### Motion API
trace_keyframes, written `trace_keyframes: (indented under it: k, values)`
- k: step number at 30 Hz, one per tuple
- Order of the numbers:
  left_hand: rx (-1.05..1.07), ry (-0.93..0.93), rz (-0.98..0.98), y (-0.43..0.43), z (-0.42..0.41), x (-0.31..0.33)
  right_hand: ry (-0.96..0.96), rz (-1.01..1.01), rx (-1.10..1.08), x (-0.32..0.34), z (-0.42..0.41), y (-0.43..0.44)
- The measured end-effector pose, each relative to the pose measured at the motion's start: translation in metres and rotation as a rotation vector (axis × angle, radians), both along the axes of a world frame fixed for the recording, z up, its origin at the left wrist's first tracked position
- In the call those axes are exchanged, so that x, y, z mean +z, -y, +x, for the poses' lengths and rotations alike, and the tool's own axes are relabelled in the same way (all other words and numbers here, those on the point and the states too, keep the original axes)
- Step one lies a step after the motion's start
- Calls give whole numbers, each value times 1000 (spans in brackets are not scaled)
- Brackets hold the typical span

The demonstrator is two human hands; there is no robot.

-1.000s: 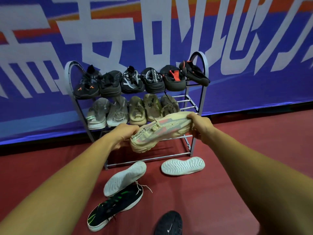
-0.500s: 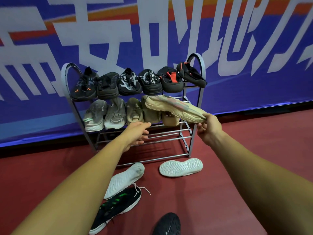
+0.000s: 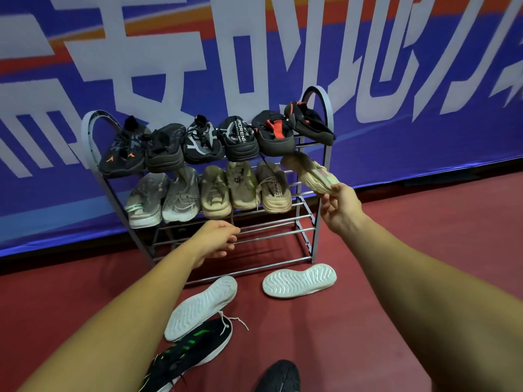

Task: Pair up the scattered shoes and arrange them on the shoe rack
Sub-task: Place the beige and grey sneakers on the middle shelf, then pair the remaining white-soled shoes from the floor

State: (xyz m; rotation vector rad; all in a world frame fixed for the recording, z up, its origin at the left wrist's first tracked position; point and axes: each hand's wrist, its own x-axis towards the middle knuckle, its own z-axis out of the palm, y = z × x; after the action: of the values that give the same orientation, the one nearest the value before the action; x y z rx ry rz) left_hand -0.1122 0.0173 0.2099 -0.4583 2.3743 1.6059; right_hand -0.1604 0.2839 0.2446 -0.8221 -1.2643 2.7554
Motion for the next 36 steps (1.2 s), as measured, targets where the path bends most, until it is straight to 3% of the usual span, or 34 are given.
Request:
trace_keyframes:
  k: [13,22,36]
  values:
    - [-14,26,-41,13,-15,-22,5,-144,45,-47,-31,32]
    - [-8,57,-90,20,-21,-47,17,39,136,-63,-53,34]
    - [29,94,-55,33,-14,-85,-131,470,159,-74,-44,31]
